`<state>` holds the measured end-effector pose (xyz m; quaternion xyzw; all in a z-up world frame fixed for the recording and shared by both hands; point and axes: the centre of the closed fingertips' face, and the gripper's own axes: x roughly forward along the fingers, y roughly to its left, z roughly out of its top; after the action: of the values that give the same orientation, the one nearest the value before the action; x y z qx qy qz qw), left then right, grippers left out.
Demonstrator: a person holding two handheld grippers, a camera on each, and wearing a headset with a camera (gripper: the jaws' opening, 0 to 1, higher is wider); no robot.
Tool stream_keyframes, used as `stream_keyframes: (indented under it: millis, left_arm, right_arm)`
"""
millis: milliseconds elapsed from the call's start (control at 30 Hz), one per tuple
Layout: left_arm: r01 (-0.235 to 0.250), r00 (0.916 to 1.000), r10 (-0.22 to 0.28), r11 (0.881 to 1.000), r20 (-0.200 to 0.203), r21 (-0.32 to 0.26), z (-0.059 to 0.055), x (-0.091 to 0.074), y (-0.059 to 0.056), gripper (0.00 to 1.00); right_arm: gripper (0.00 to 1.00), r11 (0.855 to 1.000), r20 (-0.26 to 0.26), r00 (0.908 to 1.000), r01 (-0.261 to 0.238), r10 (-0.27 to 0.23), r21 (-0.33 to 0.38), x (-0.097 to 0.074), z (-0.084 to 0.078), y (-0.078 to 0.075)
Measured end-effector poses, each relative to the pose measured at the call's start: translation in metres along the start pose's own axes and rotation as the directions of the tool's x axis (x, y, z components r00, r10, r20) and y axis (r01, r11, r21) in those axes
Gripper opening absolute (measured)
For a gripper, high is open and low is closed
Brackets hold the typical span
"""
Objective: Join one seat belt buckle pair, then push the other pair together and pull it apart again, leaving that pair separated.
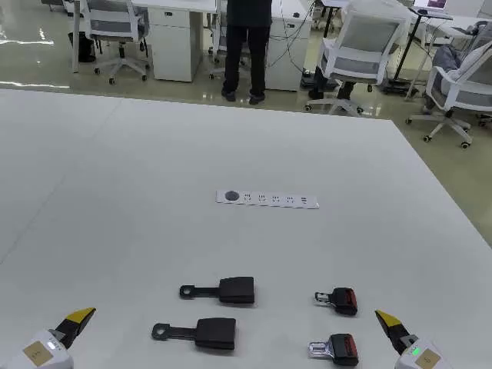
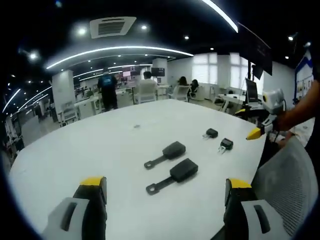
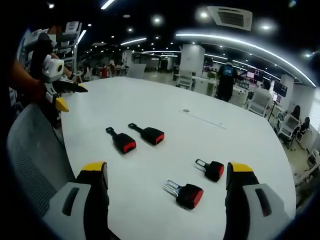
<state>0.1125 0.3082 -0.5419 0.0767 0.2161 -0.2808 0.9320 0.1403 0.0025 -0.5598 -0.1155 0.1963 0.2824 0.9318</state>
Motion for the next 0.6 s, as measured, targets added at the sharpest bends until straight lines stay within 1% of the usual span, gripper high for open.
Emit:
stream_keyframes:
  millis: [67,167,267,367,433,600]
  left_arm:
    - [0.000,1.0000,0.000,1.000,-0.002,0.000,-0.0011,0.0004,0.0016,1.00]
    - [-0.001,1.0000,0.001,1.000,-0.001,0.001,0.0005,0.0000,0.0008,1.00]
    - [-0.002,1.0000,0.002,1.000,0.003,-0.003,-0.0008,0.0009,0.0038,1.00]
    - [-0.003,1.0000,0.003,1.000,0.005,-0.003,-0.0016,0.0013,0.0031,1.00]
    - [-0.003,1.0000,0.003,1.000,0.005,-0.003,0.0003,0.0005,0.0012,1.00]
    - [-0.004,1.0000,0.004,1.000,0.005,-0.002,-0.0014,0.0007,0.0041,1.00]
  right_arm:
    - [0.99,1.000,0.002,1.0000,-0.001,0.001,-0.004,-0.0006,0.0004,-0.0002]
    - [0.99,1.000,0.001,1.0000,-0.002,0.002,0.002,-0.0022,0.0009,-0.0004]
    - [0.99,1.000,0.003,1.0000,0.001,-0.001,0.000,-0.0036,0.0004,-0.0012]
    - [0.99,1.000,0.003,1.0000,0.002,-0.002,-0.003,-0.0047,0.0006,-0.0017]
    - [0.99,1.000,0.003,1.0000,0.002,-0.002,-0.001,-0.0053,0.0008,-0.0018]
    - [0.99,1.000,0.004,1.0000,0.003,-0.003,-0.004,-0.0072,0.0009,-0.0018]
